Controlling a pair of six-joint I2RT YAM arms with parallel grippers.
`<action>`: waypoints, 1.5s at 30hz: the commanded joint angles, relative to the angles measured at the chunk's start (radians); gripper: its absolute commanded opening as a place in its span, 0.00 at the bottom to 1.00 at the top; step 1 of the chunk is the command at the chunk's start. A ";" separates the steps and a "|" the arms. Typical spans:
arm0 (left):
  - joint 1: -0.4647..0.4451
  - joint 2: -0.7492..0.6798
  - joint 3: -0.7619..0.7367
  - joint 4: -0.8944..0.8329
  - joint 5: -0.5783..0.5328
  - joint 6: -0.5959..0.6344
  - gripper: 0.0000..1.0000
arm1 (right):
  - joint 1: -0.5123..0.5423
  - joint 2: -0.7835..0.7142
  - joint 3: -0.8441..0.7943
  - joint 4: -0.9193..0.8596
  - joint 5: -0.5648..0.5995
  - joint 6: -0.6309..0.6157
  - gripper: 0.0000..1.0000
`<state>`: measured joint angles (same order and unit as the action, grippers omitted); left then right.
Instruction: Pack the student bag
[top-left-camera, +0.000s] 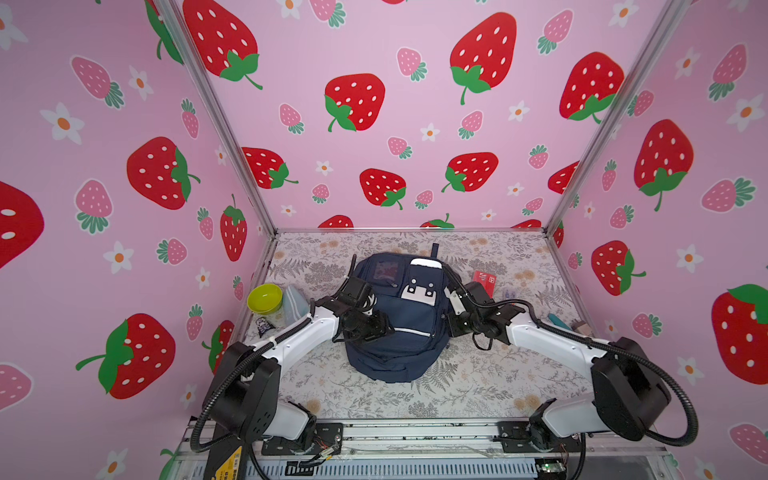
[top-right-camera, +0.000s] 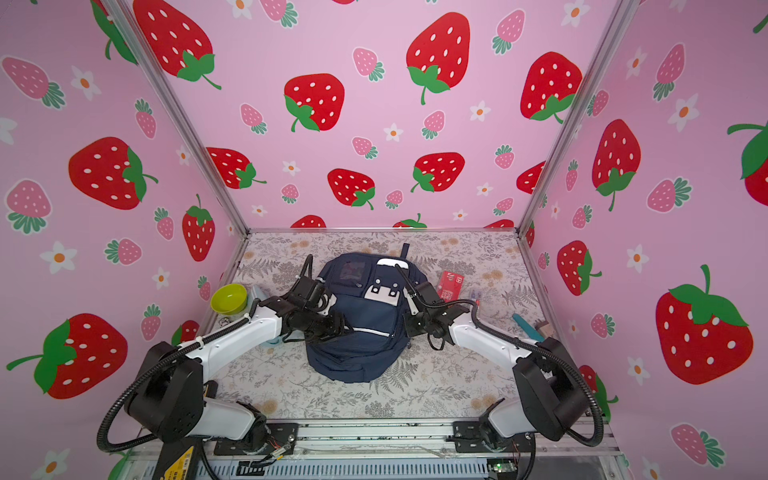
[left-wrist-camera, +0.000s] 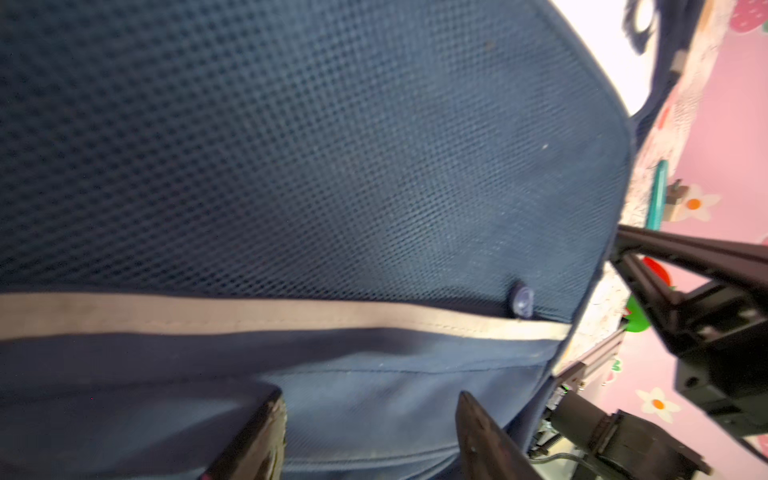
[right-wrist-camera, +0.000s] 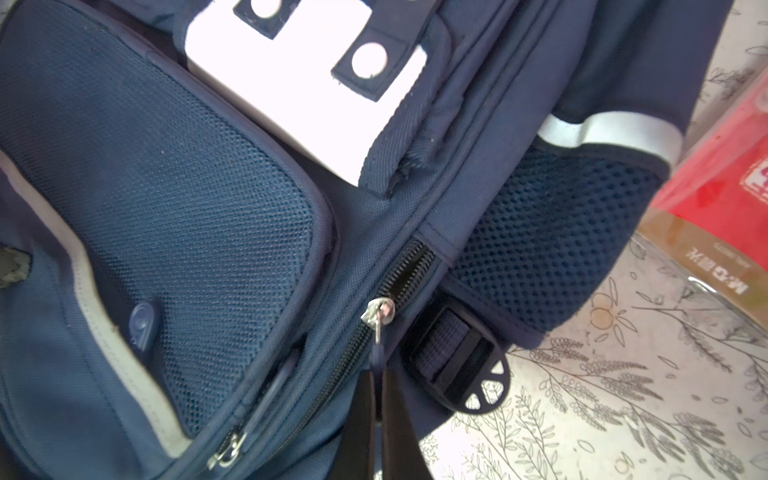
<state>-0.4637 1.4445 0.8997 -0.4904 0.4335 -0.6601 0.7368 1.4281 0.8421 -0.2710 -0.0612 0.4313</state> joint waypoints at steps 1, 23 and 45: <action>-0.003 -0.018 -0.012 -0.020 0.052 -0.043 0.67 | 0.021 -0.042 -0.001 -0.056 0.012 0.031 0.00; -0.142 -0.073 0.073 -0.229 -0.267 0.115 0.84 | 0.020 -0.083 -0.034 -0.069 0.007 0.075 0.00; -0.027 -0.154 -0.055 0.377 -0.046 -0.393 0.00 | 0.186 -0.124 -0.067 -0.102 0.023 0.103 0.00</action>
<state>-0.4934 1.3094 0.8692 -0.2646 0.3679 -0.9268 0.8654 1.3155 0.7799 -0.3618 -0.0116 0.5125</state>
